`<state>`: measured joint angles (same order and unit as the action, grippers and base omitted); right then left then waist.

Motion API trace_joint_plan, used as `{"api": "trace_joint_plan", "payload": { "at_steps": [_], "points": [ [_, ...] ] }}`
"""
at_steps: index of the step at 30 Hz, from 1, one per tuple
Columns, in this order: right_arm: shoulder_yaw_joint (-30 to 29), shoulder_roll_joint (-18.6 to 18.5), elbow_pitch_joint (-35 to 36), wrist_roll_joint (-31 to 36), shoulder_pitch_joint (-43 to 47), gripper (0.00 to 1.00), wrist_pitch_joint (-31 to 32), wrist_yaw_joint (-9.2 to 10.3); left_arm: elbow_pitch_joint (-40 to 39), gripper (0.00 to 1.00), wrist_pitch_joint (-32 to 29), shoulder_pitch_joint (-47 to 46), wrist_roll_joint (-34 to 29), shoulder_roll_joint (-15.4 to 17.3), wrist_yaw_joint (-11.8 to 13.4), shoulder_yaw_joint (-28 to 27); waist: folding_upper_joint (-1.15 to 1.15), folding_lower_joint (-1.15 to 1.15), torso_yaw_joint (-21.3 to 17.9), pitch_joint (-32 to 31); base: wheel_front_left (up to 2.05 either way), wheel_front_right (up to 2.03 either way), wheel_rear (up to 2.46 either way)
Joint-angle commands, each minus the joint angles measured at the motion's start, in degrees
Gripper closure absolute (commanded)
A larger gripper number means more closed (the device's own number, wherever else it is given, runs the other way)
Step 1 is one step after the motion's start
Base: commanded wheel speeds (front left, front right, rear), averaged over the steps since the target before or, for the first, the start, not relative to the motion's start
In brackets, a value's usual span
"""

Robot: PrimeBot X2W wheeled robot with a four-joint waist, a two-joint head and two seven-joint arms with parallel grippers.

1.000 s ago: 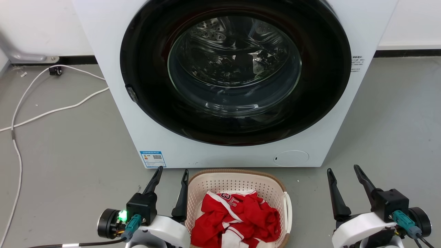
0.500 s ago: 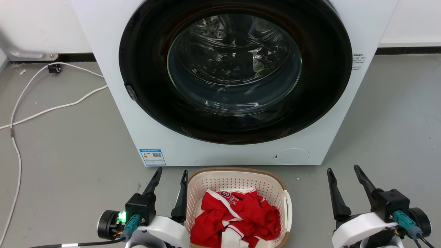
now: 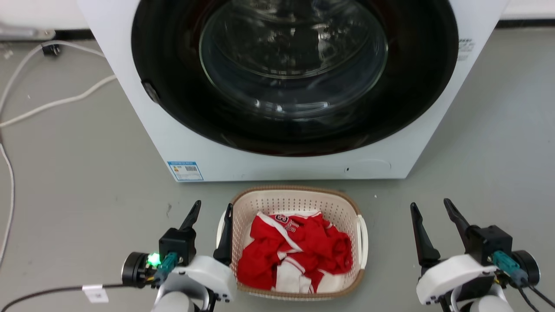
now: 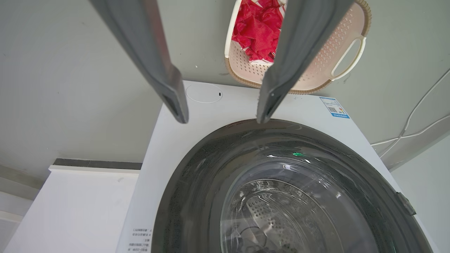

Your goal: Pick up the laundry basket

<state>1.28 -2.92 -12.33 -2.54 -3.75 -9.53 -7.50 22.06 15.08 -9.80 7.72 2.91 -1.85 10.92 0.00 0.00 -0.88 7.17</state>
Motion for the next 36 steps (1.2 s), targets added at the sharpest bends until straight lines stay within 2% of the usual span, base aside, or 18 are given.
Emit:
{"api": "trace_joint_plan", "payload": {
  "at_steps": [1,12,24,31,36],
  "points": [
    [0.05,0.06,-0.66,0.21,-1.64,0.00,0.16,0.02,1.06,0.00,0.13,-1.58,-0.11,-0.03,-0.07,-0.21,0.00,0.00,-0.31,3.24,0.00,0.00,0.00],
    [1.12,0.06,-9.75,-1.31,-10.44,0.00,-0.35,0.02,16.01,0.00,0.13,-13.04,2.16,0.92,-2.23,-1.65,0.00,0.00,-1.19,16.48,0.00,0.00,0.00],
    [4.46,0.06,-25.26,-3.12,-23.52,0.00,-1.49,0.02,32.56,0.00,-0.77,-27.77,5.85,3.40,-5.12,-1.67,0.00,0.00,-1.75,28.79,0.00,0.00,0.00],
    [6.97,0.06,-33.49,-4.94,-30.96,0.00,-1.15,0.03,38.59,0.00,-2.66,-34.59,8.36,4.71,-5.58,-0.52,0.00,0.00,-1.86,33.88,0.00,0.00,0.00],
    [9.75,0.05,-40.26,-8.05,-36.98,0.00,-0.05,0.02,41.03,0.00,-5.28,-38.96,11.76,5.36,-5.63,2.99,0.00,0.00,-1.81,37.13,0.00,0.00,0.00]
  ]
}}
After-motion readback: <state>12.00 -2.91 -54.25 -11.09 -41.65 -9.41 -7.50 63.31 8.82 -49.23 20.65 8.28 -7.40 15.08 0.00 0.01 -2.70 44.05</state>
